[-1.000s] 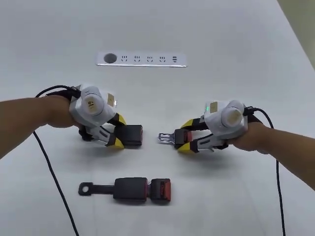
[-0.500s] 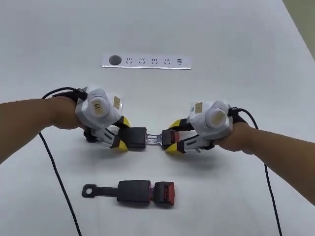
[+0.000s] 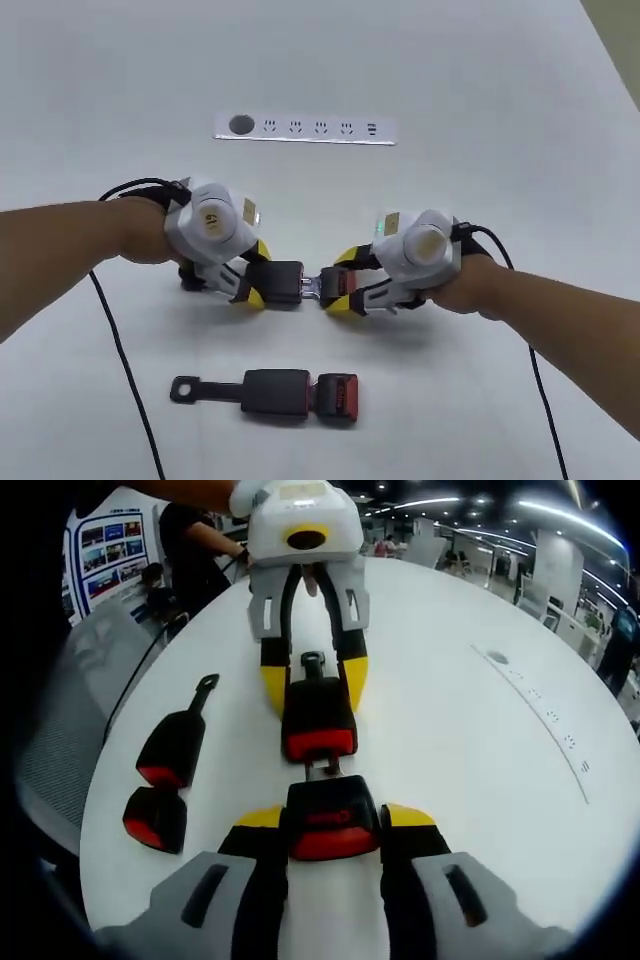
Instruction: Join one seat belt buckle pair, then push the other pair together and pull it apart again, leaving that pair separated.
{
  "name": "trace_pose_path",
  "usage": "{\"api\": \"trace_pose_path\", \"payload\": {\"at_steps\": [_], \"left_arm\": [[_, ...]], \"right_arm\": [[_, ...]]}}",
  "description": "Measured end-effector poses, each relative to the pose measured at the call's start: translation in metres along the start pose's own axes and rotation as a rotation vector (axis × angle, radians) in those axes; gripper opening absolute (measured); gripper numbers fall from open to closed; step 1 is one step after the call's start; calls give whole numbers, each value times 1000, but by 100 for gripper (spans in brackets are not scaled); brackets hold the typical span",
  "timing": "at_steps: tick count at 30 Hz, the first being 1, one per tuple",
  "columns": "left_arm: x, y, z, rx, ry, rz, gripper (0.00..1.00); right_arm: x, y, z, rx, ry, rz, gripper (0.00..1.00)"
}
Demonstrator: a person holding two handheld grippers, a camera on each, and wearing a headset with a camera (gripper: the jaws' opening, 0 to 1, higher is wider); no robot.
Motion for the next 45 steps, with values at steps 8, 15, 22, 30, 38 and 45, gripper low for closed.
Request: {"api": "trace_pose_path", "payload": {"at_steps": [8, 15, 22, 30, 38, 45], "left_arm": [[3, -1, 2, -11, 2, -1, 33], [2, -2, 2, -20, 1, -2, 33], [3, -3, 3, -20, 1, -5, 33], [6, -4, 6, -29, -5, 0, 33], [6, -4, 7, -25, -19, 8, 33], [7, -4, 8, -37, -18, 7, 33]], "right_arm": [[-3, 7, 4, 2, 6, -3, 34], [-1, 14, 12, 18, 16, -4, 34], [-5, 17, 16, -6, 9, -20, 34], [-5, 17, 16, -28, -3, -26, 34], [-4, 17, 16, -33, -16, -21, 34], [-4, 17, 16, -36, -21, -17, 34]]}}
Point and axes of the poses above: the centre of the closed fingertips' face, and the gripper's own axes: y roughly forward along the fingers, x roughly to its right, z roughly out of its top, the point moved 9 cm from there along -y, roughly backward along the fingers, and after that the axes turned 3 degrees about z, right-handed, at the moved point
